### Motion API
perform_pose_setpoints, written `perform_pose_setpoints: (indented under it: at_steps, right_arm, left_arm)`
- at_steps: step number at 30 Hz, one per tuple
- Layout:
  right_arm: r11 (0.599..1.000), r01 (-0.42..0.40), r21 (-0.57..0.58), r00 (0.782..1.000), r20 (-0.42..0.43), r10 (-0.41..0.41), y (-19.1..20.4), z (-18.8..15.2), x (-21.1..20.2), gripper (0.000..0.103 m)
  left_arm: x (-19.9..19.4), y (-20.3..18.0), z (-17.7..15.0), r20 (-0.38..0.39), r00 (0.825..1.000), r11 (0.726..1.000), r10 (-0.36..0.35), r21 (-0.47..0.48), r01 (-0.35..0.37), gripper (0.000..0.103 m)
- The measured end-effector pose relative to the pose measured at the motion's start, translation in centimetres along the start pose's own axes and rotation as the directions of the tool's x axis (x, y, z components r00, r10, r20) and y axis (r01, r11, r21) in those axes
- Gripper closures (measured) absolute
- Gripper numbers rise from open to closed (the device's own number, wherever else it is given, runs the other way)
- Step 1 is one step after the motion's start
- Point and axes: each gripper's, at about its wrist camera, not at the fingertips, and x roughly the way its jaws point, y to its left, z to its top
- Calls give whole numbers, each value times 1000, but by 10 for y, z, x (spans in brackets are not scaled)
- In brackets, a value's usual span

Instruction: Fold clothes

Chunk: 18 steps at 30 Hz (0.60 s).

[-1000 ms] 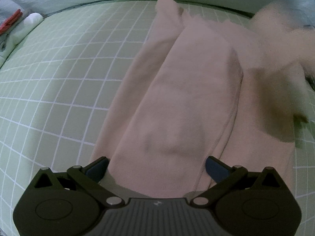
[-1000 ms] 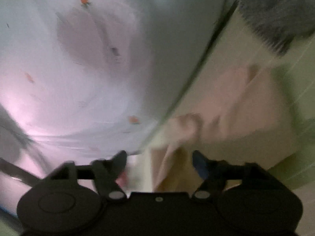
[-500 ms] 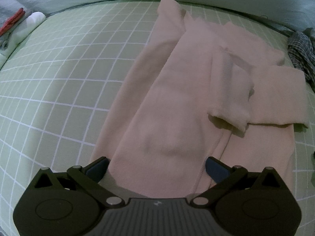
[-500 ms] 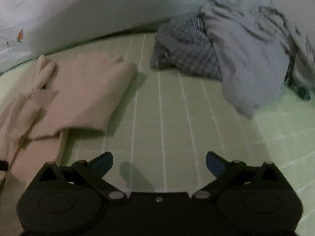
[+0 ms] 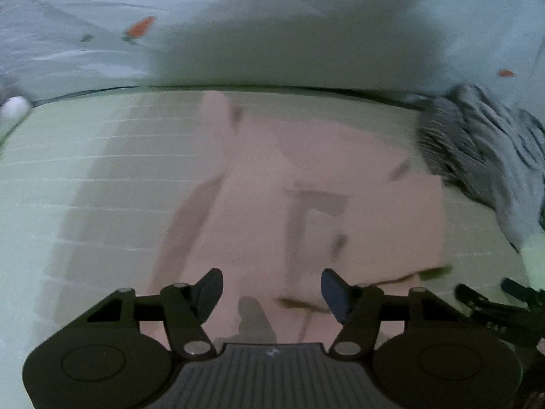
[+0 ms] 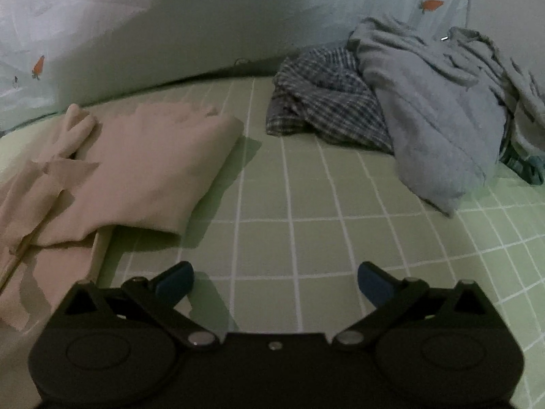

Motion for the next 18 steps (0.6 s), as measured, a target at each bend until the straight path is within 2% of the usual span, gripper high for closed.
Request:
perform_pose_setpoints:
  at_steps: [1, 4, 5, 6, 7, 8, 13, 18]
  right_arm:
    - [1000, 0, 0, 1000, 3, 0, 0, 0, 1, 0]
    - [1000, 0, 0, 1000, 9, 0, 0, 0, 2, 0]
    - [1000, -1, 0, 1000, 11, 1, -1, 0, 2, 0]
    - [1000, -1, 0, 1000, 11, 1, -1, 0, 2, 0]
    - [1000, -1, 0, 1000, 12, 1, -1, 0, 2, 0]
    - [1000, -2, 0, 1000, 10, 2, -1, 0, 2, 0]
    - [1000, 0, 6, 999, -46, 0, 0, 5, 0, 0]
    - [1000, 7, -16, 996, -87, -8, 7, 1, -12, 0]
  left_arm:
    - [5, -3, 1, 6, 1000, 1000, -25, 19, 24, 39]
    - [24, -5, 6, -22, 999, 999, -29, 31, 29, 39]
    - [28, -5, 7, -35, 999, 999, -28, 32, 29, 43]
    - [33, -5, 8, -47, 999, 999, -28, 33, 29, 52]
    - [37, -5, 8, -59, 998, 999, -27, 34, 29, 84]
    - [41, -5, 9, -71, 997, 999, -27, 36, 29, 94]
    - [22, -2, 17, -18, 998, 995, -63, 72, 65, 96]
    - [-16, 16, 44, 114, 990, 996, -79, 60, 73, 96]
